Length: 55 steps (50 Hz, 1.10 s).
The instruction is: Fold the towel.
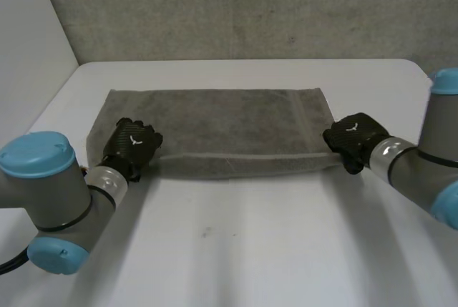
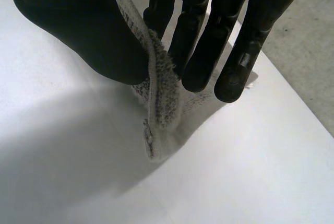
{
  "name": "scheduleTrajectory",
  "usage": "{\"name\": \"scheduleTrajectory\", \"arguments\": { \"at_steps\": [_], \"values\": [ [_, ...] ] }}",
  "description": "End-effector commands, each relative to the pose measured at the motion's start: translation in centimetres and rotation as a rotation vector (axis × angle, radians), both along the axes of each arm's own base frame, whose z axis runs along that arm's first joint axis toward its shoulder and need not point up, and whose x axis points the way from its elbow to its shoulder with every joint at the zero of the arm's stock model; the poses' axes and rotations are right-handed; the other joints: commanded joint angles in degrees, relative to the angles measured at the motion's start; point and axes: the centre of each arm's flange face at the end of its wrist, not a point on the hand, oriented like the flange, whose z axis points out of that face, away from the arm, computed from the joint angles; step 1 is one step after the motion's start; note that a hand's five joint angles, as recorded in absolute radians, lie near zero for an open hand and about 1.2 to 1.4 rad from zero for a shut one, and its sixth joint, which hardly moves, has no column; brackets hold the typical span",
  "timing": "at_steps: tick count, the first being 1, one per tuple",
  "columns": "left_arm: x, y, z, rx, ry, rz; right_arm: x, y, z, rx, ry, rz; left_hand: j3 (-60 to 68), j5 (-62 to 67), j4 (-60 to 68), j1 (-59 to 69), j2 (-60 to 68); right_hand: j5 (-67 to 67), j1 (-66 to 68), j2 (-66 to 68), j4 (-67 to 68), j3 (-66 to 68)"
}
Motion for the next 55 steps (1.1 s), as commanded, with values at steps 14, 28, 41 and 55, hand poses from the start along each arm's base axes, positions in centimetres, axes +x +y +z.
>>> {"name": "scheduleTrajectory", "arguments": {
  "at_steps": [14, 28, 41, 55],
  "values": [
    [3.1, -0.4, 1.3, 0.076, 0.007, 0.056, -5.5, -0.5, -0.1, 0.035, -0.054, -0.092, -9.9, -9.7, -9.8, -9.7, -9.9, 13.3, 24.4, 12.7, 11.6, 12.1],
    [5.3, 0.2, 0.8, 0.331, 0.167, 0.079, -5.6, -0.7, -0.8, 0.034, -0.056, -0.096, -8.7, -8.6, -8.6, -8.6, -8.7, 13.3, 24.4, 12.7, 11.6, 12.1],
    [4.2, 0.8, 0.3, 0.341, 0.230, 0.067, -5.4, -0.4, -1.4, 0.035, -0.055, -0.091, -6.2, -6.0, -6.1, -6.1, -6.2, 13.3, 24.4, 12.7, 11.6, 12.1],
    [4.0, -0.8, -1.2, 0.304, 0.232, 0.069, -5.5, -0.2, -1.6, 0.041, -0.055, -0.092, 3.7, 3.9, 3.8, 3.9, 3.7, 13.3, 24.4, 12.7, 11.6, 12.1]
  ]
}}
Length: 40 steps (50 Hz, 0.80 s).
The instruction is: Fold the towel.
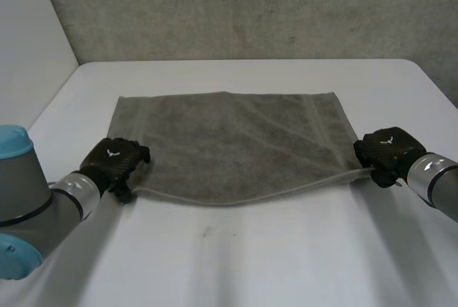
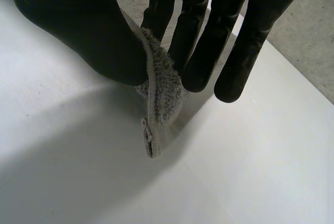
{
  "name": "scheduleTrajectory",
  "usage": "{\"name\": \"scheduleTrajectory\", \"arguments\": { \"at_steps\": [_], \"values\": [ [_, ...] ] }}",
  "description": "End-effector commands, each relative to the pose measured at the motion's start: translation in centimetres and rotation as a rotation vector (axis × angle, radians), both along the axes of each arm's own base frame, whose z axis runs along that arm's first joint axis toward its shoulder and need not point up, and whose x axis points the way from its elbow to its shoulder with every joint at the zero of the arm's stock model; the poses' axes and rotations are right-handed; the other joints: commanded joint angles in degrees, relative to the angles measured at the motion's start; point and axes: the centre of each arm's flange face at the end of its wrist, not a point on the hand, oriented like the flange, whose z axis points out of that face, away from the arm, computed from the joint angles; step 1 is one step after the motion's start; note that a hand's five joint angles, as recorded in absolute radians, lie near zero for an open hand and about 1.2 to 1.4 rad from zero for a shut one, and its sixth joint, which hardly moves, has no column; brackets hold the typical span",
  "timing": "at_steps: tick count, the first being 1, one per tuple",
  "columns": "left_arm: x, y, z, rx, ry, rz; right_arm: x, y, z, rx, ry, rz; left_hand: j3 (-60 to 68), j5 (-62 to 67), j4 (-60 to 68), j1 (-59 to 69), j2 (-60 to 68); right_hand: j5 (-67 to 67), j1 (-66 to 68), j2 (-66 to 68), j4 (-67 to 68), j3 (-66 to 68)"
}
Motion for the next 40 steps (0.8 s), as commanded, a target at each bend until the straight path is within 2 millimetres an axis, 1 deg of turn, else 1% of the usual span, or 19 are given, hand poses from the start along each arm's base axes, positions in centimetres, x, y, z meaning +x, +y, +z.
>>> {"name": "scheduleTrajectory", "arguments": {
  "at_steps": [1, 9, 13, 14, 16, 19, 22, 23, 24, 25, 26, 27, 28, 29, 30, 31, 32, 36, 40],
  "values": [
    [0.0, -0.9, -0.8, -0.001, -0.003, 0.004, -0.1, 0.0, 0.0, -0.001, 0.000, -0.004, 8.8, 8.7, 8.8, 8.9, 8.8, 13.2, 24.4, 12.7, 11.6, 12.1],
    [0.9, -2.4, -2.0, -0.006, -0.045, 0.090, -0.2, -0.2, 0.1, -0.014, 0.000, -0.009, 22.1, 22.0, 22.0, 22.2, 22.0, 13.2, 24.4, 12.7, 11.6, 12.1],
    [1.1, -2.5, -1.3, -0.032, -0.052, 0.113, -0.2, -0.2, 0.2, -0.015, 0.001, -0.008, 52.9, 52.9, 52.9, 53.0, 52.9, 13.2, 24.4, 12.7, 11.6, 12.1],
    [1.1, -2.5, -1.3, -0.032, -0.052, 0.113, -0.1, -0.1, 0.2, -0.015, 0.002, -0.008, 53.0, 53.0, 53.0, 53.1, 53.0, 13.2, 24.4, 12.7, 11.6, 12.1],
    [1.1, -2.4, 1.3, -0.111, -0.035, 0.117, -0.2, -0.2, 0.4, -0.022, 0.003, -0.011, 53.0, 53.0, 53.0, 53.1, 53.0, 13.2, 24.4, 12.7, 11.6, 12.1],
    [1.2, -2.2, 2.7, -0.152, -0.024, 0.119, -0.2, -0.5, 1.0, -0.039, 0.005, -0.016, 53.0, 53.0, 53.0, 53.1, 53.0, 13.2, 24.4, 12.7, 11.6, 12.1],
    [1.2, -1.7, 5.3, -0.229, -0.005, 0.120, -0.3, -0.9, 2.0, -0.067, 0.003, -0.023, 53.0, 53.0, 53.0, 53.1, 53.0, 13.2, 24.4, 12.7, 11.6, 12.1],
    [1.2, -1.4, 7.1, -0.279, 0.012, 0.118, -0.3, -0.9, 2.0, -0.067, 0.003, -0.023, 53.0, 53.0, 53.0, 53.1, 53.0, 13.2, 24.4, 12.7, 11.6, 12.1],
    [1.3, -1.1, 8.9, -0.328, 0.020, 0.118, -0.2, -0.9, 3.3, -0.094, 0.001, -0.021, 53.0, 53.0, 53.0, 53.1, 53.0, 13.2, 24.4, 12.7, 11.6, 12.1],
    [1.3, -1.1, 8.9, -0.329, 0.020, 0.118, -0.2, -0.6, 5.3, -0.132, -0.004, -0.021, 53.0, 53.0, 53.0, 53.1, 53.0, 13.2, 24.4, 12.7, 11.6, 12.1],
    [1.3, -0.7, 10.8, -0.384, 0.031, 0.117, -0.2, -0.6, 5.3, -0.132, -0.004, -0.021, 53.0, 53.0, 53.0, 53.1, 53.0, 13.2, 24.4, 12.7, 11.6, 12.1],
    [1.3, -0.7, 10.8, -0.384, 0.031, 0.117, -0.2, -0.2, 7.5, -0.172, -0.008, -0.018, 53.0, 53.0, 53.0, 53.1, 53.0, 13.2, 24.4, 12.7, 11.6, 12.1],
    [1.4, -0.3, 12.5, -0.434, 0.042, 0.115, -0.2, 0.2, 9.6, -0.207, -0.011, -0.015, 53.0, 53.0, 53.0, 53.1, 53.0, 13.2, 24.4, 12.7, 11.6, 12.1],
    [1.4, 0.3, 14.3, -0.481, 0.050, 0.112, -0.2, 0.2, 9.6, -0.208, -0.011, -0.015, 53.0, 53.0, 53.0, 53.1, 53.0, 13.2, 24.4, 12.7, 11.6, 12.1],
    [1.4, 0.3, 14.3, -0.482, 0.050, 0.112, -0.3, 0.6, 11.3, -0.229, -0.012, -0.015, 53.0, 53.0, 53.0, 53.1, 53.0, 13.2, 24.4, 12.7, 11.6, 12.1],
    [1.6, 0.9, 15.9, -0.518, 0.053, 0.112, -0.3, 1.1, 13.3, -0.251, -0.013, -0.013, 53.0, 53.0, 53.0, 53.1, 53.0, 13.2, 24.4, 12.7, 11.6, 12.1],
    [1.8, 1.6, 17.4, -0.541, 0.049, 0.115, -0.3, 1.1, 13.3, -0.251, -0.013, -0.013, 53.0, 53.0, 53.0, 53.1, 53.0, 13.2, 24.4, 12.7, 11.6, 12.1],
    [1.9, 2.6, 19.3, -0.542, 0.021, 0.104, -0.3, 2.7, 17.3, -0.243, -0.003, 0.002, 53.0, 53.0, 53.0, 53.1, 53.0, 13.2, 24.4, 12.7, 11.6, 12.1],
    [2.2, 3.1, 19.0, -0.441, -0.078, 0.066, -0.5, 3.6, 18.4, -0.207, 0.030, 0.015, 53.0, 53.0, 53.0, 53.1, 53.0, 13.2, 24.4, 12.7, 11.6, 12.1]
  ]
}}
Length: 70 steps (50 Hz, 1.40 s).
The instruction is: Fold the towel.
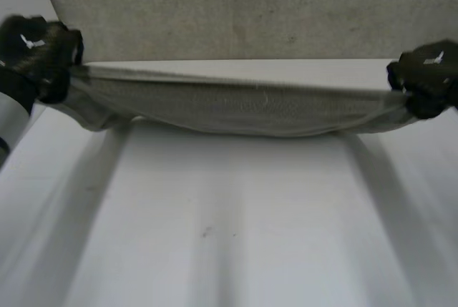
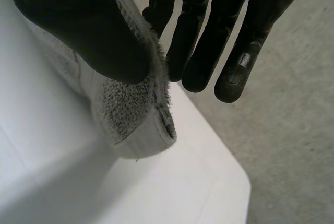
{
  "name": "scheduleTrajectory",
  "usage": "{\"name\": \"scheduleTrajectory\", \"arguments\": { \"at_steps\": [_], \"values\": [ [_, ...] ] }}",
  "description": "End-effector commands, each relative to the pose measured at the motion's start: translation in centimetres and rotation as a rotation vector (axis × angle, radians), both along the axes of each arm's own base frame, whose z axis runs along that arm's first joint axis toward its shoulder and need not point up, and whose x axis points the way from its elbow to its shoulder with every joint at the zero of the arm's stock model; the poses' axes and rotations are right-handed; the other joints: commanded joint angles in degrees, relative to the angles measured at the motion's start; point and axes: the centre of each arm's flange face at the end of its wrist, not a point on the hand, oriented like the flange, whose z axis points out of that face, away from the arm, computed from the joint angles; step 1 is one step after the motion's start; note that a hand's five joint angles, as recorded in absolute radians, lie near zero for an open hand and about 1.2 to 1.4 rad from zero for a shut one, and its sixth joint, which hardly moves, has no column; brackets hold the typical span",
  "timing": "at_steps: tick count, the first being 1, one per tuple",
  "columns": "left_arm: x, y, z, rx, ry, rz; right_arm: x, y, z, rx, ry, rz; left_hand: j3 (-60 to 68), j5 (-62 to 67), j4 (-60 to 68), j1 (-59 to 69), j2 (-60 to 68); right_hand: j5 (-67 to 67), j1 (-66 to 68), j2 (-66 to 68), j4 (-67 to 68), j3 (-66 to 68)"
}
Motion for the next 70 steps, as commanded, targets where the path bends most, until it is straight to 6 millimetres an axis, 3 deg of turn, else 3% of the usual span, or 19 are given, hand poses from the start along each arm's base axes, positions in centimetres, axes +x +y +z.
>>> {"name": "scheduleTrajectory", "arguments": {
  "at_steps": [1, 5, 17, 25, 29, 30, 31, 32, 36, 37, 38, 42, 47, 54, 58, 61, 64, 66, 70],
  "values": [
    [0.4, 1.4, 1.5, 0.094, -0.117, -0.014, -0.2, 2.6, 4.3, 0.070, 0.074, 0.035, 10.4, 10.8, 10.2, 12.9, 10.3, 13.2, 24.4, 12.7, 11.6, 12.1],
    [0.4, 1.1, -1.4, 0.248, -0.233, -0.034, -0.1, 3.1, 2.7, 0.149, 0.171, 0.075, 10.4, 10.8, 10.2, 12.9, 10.3, 13.2, 24.4, 12.7, 11.6, 12.1],
    [-0.2, -2.7, -12.1, 0.625, -0.341, -0.083, 1.8, 0.5, -7.4, 0.459, 0.350, 0.157, 10.4, 10.8, 10.2, 12.9, 10.3, 13.2, 24.4, 12.7, 11.6, 12.1],
    [-1.3, -7.2, -12.3, 0.514, -0.332, -0.082, 4.1, -3.0, -10.5, 0.360, 0.401, 0.133, 10.4, 10.8, 10.2, 12.9, 10.3, 13.2, 24.4, 12.7, 11.6, 12.1],
    [-2.5, -9.8, -10.0, 0.312, -0.303, -0.075, 5.9, -7.9, -6.1, 0.002, 0.309, 0.018, 10.4, 10.8, 10.2, 12.9, 10.3, 13.2, 24.4, 12.7, 11.6, 12.1],
    [-3.2, -11.0, -8.1, 0.175, -0.271, -0.066, 6.6, -9.2, -3.2, -0.156, 0.208, -0.027, 10.4, 10.8, 10.2, 12.9, 10.3, 13.2, 24.4, 12.7, 11.6, 12.1],
    [-3.8, -12.1, -6.0, 0.026, -0.232, -0.058, 6.6, -9.3, -3.2, -0.157, 0.207, -0.028, 10.4, 10.8, 10.2, 12.9, 10.3, 13.2, 24.4, 12.7, 11.6, 12.1],
    [-3.9, -12.1, -6.0, 0.025, -0.231, -0.058, 7.4, -10.0, 0.0, -0.316, 0.079, -0.053, 10.4, 10.8, 10.2, 12.9, 10.3, 13.2, 24.4, 12.7, 11.6, 12.1],
    [-5.1, -12.5, 3.0, -0.474, -0.028, -0.048, 6.5, -8.4, 10.5, -0.776, -0.261, -0.073, 10.4, 10.8, 10.2, 12.9, 10.3, 13.2, 24.4, 12.7, 11.6, 12.1],
    [-4.6, -11.8, 6.1, -0.600, 0.062, -0.054, 6.5, -8.4, 10.5, -0.777, -0.262, -0.073, 10.4, 10.8, 10.2, 12.9, 10.3, 13.2, 24.4, 12.7, 11.6, 12.1],
    [-4.6, -11.8, 6.1, -0.601, 0.063, -0.054, 6.1, -7.2, 12.4, -0.865, -0.302, -0.072, 10.4, 10.8, 10.2, 12.9, 10.3, 13.2, 24.4, 12.7, 11.6, 12.1],
    [-3.4, -11.1, 7.8, -0.595, 0.174, -0.076, 6.1, -6.3, 12.6, -0.857, -0.295, -0.062, 10.4, 10.8, 10.2, 12.9, 10.3, 13.2, 24.4, 12.7, 11.6, 12.1],
    [-2.6, -11.7, 4.7, -0.421, 0.146, -0.058, 6.5, -6.2, 9.6, -0.684, -0.235, -0.026, 10.4, 10.8, 10.2, 12.9, 10.3, 13.2, 24.4, 12.7, 11.6, 12.1],
    [-2.6, -11.2, 0.0, -0.270, 0.094, -0.078, 7.0, -6.7, 2.2, -0.420, -0.152, 0.012, 10.4, 10.8, 10.2, 12.9, 10.3, 13.2, 24.4, 12.7, 11.6, 12.1],
    [-3.1, -10.9, -5.0, -0.130, 0.056, -0.137, 7.1, -6.6, -1.8, -0.309, -0.104, 0.018, 10.4, 10.8, 10.2, 12.9, 10.3, 13.2, 24.4, 12.7, 11.6, 12.1],
    [-3.3, -10.6, -8.1, -0.051, 0.023, -0.152, 7.1, -6.2, -7.5, -0.160, -0.011, 0.026, 10.4, 10.8, 10.2, 12.9, 10.3, 13.2, 24.4, 12.7, 11.6, 12.1],
    [-3.2, -10.3, -10.4, 0.009, -0.012, -0.148, 7.0, -5.8, -9.5, -0.101, 0.022, 0.028, 10.4, 10.8, 10.2, 12.9, 10.3, 13.2, 24.4, 12.7, 11.6, 12.1],
    [-2.8, -8.9, -14.6, 0.122, -0.114, -0.142, 6.7, -4.9, -12.4, 0.006, 0.089, 0.041, 10.4, 10.8, 10.2, 12.9, 10.3, 13.2, 24.4, 12.7, 11.6, 12.1],
    [-2.3, -7.0, -16.9, 0.204, -0.222, -0.144, 6.0, -3.7, -13.8, 0.111, 0.149, 0.048, 10.4, 10.8, 10.2, 12.9, 10.3, 13.2, 24.4, 12.7, 11.6, 12.1]
  ]
}}
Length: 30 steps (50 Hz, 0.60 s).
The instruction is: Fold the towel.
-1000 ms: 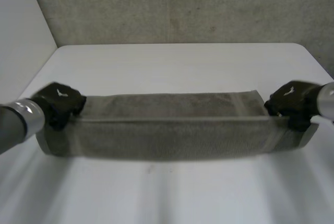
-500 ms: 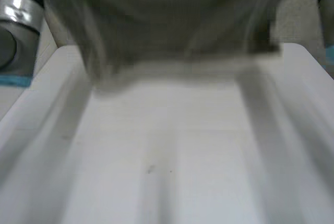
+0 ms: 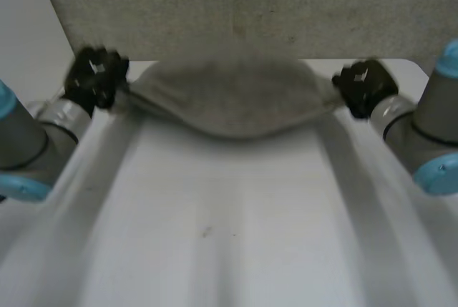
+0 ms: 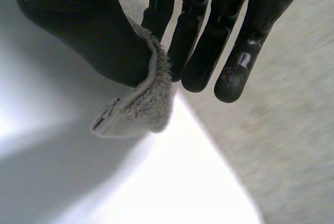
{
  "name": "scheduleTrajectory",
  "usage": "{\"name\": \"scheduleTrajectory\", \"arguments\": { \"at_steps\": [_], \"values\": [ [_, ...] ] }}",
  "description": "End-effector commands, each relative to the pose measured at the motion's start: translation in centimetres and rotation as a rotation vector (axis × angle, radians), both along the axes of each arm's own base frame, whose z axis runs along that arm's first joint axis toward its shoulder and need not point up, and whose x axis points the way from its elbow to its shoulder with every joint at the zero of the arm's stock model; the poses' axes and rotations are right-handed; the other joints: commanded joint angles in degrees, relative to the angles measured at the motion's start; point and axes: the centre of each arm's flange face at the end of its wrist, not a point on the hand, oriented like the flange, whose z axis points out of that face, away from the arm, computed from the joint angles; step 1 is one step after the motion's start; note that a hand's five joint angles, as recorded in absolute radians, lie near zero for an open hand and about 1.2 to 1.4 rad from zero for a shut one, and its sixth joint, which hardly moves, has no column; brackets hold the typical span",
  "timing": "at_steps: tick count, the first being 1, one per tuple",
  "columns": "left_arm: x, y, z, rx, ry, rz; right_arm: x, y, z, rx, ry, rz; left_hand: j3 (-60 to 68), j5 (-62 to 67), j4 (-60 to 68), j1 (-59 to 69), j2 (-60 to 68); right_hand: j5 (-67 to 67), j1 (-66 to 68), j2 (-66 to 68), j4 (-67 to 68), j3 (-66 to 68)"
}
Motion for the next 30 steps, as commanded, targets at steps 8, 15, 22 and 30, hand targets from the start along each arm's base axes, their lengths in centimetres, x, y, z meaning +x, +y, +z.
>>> {"name": "scheduleTrajectory", "arguments": {
  "at_steps": [8, 15, 22, 30],
  "values": [
    [3.7, 8.0, -6.0, 0.331, -0.438, 0.014, -4.7, 6.0, -2.4, 0.429, 0.290, 0.003, 10.4, 10.5, 10.2, 11.9, 10.3, 12.9, 24.1, 12.6, 11.6, 11.8],
    [5.3, 14.1, -2.1, 0.616, -0.456, -0.025, -7.7, 11.6, 1.4, 0.529, 0.438, 0.060, 10.4, 10.5, 10.2, 11.9, 10.3, 12.9, 24.1, 12.6, 11.6, 11.8],
    [4.6, 15.6, 0.2, 0.645, -0.401, -0.134, -8.7, 12.2, 3.5, 0.475, 0.424, 0.102, 10.4, 10.5, 10.2, 11.9, 10.3, 12.9, 24.1, 12.6, 11.6, 11.8],
    [3.7, 11.3, -0.3, 0.482, -0.390, -0.143, -8.1, 7.9, 0.4, 0.499, 0.334, 0.082, 10.4, 10.5, 10.2, 11.9, 10.3, 12.9, 24.1, 12.6, 11.6, 11.8]
  ]
}}
